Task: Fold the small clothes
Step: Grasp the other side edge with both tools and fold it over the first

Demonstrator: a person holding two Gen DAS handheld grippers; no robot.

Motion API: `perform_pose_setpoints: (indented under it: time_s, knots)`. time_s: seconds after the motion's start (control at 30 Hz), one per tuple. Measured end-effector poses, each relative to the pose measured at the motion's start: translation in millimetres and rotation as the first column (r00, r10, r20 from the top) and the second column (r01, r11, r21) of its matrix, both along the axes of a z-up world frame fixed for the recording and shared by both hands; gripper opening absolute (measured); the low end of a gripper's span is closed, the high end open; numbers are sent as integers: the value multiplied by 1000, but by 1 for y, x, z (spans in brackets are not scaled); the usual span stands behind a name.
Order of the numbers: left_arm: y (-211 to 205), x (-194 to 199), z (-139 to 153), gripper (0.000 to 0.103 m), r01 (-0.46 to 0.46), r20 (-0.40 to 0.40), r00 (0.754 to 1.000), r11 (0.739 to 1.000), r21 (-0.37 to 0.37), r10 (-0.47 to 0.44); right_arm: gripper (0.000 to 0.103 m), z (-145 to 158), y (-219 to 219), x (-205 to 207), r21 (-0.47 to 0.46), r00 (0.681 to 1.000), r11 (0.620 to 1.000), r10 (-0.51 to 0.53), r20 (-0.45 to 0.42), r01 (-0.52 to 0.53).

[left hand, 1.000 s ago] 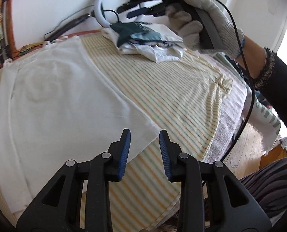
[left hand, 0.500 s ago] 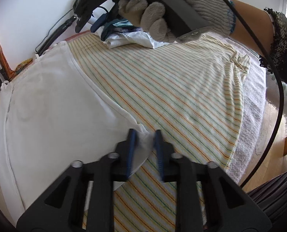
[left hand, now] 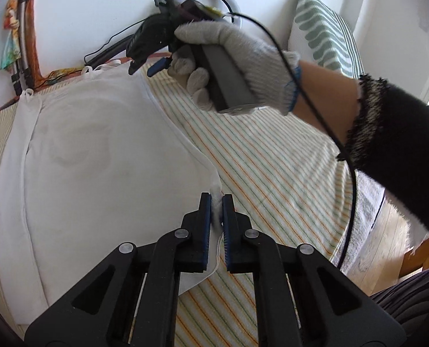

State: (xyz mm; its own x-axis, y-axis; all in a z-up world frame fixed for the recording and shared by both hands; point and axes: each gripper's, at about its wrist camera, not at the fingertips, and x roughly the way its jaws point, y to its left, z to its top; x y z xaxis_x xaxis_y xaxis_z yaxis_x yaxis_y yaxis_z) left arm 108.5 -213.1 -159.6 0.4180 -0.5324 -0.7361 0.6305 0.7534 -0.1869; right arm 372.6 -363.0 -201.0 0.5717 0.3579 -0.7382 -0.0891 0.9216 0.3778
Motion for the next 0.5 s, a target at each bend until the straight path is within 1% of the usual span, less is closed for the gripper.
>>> perform_pose_setpoints:
  time_s: [0.07, 0.17, 0.23, 0.27, 0.3, 0.33, 0.43, 0.5]
  knots:
    - [5, 0, 1, 6, -4, -3, 1000, 1000, -11, 4, 31, -6, 1, 11, -12, 1000, 999, -30, -8, 30]
    - [11, 0, 1, 6, -6, -4, 1000, 1000, -28, 6, 31, -14, -1, 22, 17, 998, 998, -62, -16, 62]
    - [16, 1, 3, 6, -12, -5, 1000, 999, -37, 12, 31, -15, 1, 26, 35, 998, 997, -67, -5, 67]
    - [19, 1, 3, 6, -16, -7, 1000, 999, -45, 15, 25, -14, 2, 27, 36, 998, 997, -69, 3, 68]
    - [24, 2, 4, 6, -22, -8, 1000, 998, -52, 21, 18, -13, 3, 28, 31, 998, 997, -69, 8, 69]
    - [28, 3, 5, 6, -31, -8, 999, 998, -60, 31, 4, -12, 5, 29, 28, 998, 997, -70, 6, 69]
    - [40, 3, 7, 6, -50, -21, 999, 996, -76, 49, 3, -3, 8, 27, 19, 997, 997, -79, 22, 79]
    - [47, 0, 8, 6, -58, -22, 998, 995, -85, 56, 3, 7, 14, 23, -5, 997, 998, -70, 42, 70]
